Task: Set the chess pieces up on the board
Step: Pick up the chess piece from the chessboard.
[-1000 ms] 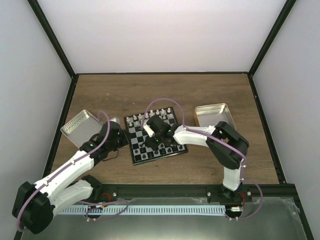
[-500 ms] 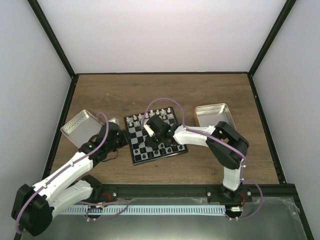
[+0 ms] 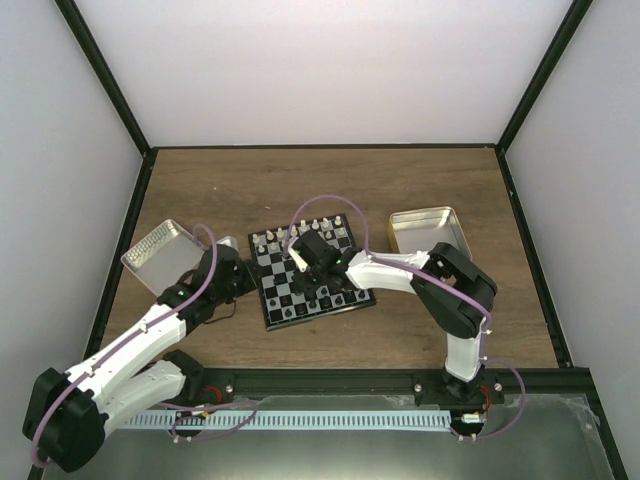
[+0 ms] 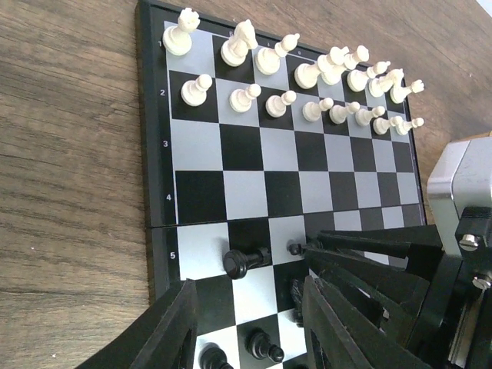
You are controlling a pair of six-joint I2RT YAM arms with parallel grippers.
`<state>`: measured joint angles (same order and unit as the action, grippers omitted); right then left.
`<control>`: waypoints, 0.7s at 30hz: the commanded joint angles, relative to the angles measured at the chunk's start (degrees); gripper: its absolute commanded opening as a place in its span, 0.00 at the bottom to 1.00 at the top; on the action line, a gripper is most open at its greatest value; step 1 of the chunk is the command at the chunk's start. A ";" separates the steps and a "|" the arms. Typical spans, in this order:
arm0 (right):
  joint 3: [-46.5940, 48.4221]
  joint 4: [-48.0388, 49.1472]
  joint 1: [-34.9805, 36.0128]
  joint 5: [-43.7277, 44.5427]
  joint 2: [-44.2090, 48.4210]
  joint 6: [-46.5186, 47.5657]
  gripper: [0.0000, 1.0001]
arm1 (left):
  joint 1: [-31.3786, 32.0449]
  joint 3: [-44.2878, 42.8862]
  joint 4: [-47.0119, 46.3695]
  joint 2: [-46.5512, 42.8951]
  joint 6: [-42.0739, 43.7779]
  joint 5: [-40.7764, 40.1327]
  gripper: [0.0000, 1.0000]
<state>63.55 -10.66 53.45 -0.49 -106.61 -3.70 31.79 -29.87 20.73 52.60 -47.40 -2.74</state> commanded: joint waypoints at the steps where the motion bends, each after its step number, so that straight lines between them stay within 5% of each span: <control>1: -0.09 -1.10 0.42 3.73 -1.42 -0.40 0.14 | -0.33 0.43 -0.78 -0.39 -0.24 -0.55 0.40; 8: -0.14 -2.21 0.42 5.43 -1.69 0.44 0.24 | -0.40 0.59 -0.93 -0.39 -0.26 -0.50 0.41; 14: 0.24 -1.38 0.43 4.19 -1.70 0.95 0.11 | -0.41 0.59 -1.22 -0.26 -0.21 -0.17 0.42; 21: -0.11 0.79 0.40 3.89 -0.69 0.89 0.10 | -0.41 0.60 -1.13 -0.39 -0.15 0.01 0.42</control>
<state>63.61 -10.22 53.45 3.51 -107.24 -3.22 31.75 -29.87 20.60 52.60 -47.62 -2.72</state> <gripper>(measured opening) 0.101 0.422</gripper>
